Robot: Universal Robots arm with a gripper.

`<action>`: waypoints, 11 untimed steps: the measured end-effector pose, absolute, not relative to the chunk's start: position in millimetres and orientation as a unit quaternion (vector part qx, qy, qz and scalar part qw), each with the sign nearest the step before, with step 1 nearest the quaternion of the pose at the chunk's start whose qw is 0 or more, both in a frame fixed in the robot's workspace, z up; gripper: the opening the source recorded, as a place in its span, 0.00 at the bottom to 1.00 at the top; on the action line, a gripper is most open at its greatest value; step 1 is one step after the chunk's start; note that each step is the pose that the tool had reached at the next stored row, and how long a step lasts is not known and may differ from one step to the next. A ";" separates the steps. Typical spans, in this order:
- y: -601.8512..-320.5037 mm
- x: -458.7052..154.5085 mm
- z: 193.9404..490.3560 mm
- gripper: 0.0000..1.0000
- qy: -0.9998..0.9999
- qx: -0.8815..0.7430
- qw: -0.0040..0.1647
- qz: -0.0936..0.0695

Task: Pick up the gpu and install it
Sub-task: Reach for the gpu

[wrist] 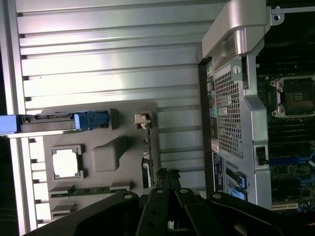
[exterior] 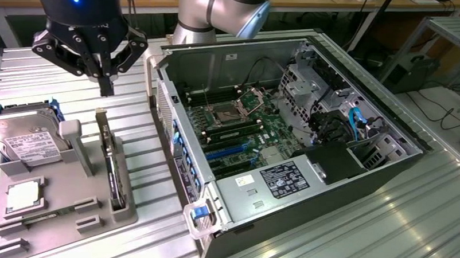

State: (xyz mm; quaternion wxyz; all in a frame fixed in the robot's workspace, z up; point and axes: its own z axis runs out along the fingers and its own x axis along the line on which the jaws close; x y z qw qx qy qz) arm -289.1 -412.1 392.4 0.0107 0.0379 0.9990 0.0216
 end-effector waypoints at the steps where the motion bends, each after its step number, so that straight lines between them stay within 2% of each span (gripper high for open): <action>1: -412.2 -290.4 392.3 0.11 0.999 0.038 0.011 0.022; 11: -414.2 -305.4 392.1 0.11 0.999 0.038 0.010 0.022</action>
